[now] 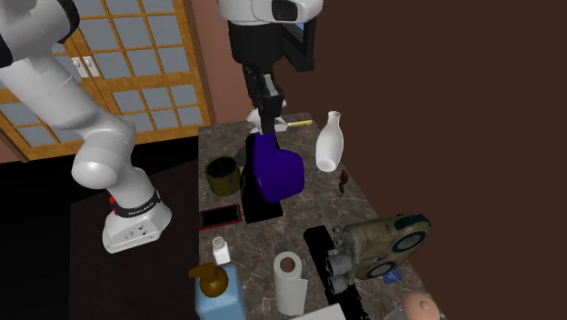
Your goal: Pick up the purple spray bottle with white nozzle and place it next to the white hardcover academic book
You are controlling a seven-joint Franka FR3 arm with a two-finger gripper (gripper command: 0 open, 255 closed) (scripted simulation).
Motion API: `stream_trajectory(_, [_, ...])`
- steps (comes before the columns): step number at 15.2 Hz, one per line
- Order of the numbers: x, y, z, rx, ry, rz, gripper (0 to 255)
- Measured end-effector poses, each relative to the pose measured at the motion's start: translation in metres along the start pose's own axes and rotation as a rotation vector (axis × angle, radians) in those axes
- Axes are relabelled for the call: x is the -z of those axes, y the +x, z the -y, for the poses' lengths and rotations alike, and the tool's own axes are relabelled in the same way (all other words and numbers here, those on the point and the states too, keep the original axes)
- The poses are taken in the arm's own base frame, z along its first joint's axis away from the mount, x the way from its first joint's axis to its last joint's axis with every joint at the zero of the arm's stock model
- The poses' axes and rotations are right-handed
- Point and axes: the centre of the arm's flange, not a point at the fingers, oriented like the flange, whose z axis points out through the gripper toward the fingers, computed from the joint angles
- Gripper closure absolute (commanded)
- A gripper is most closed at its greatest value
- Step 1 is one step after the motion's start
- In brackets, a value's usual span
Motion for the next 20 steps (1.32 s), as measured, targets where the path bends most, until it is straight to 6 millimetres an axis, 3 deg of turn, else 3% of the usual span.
stream_trajectory(8, [0.054,-0.074,-0.047,0.0,0.0,0.0,255])
stream_trajectory(12, [0.041,-0.088,-0.055,0.0,0.001,0.001,255])
stream_trajectory(20, [-0.001,-0.089,-0.055,0.001,0.001,0.001,255])
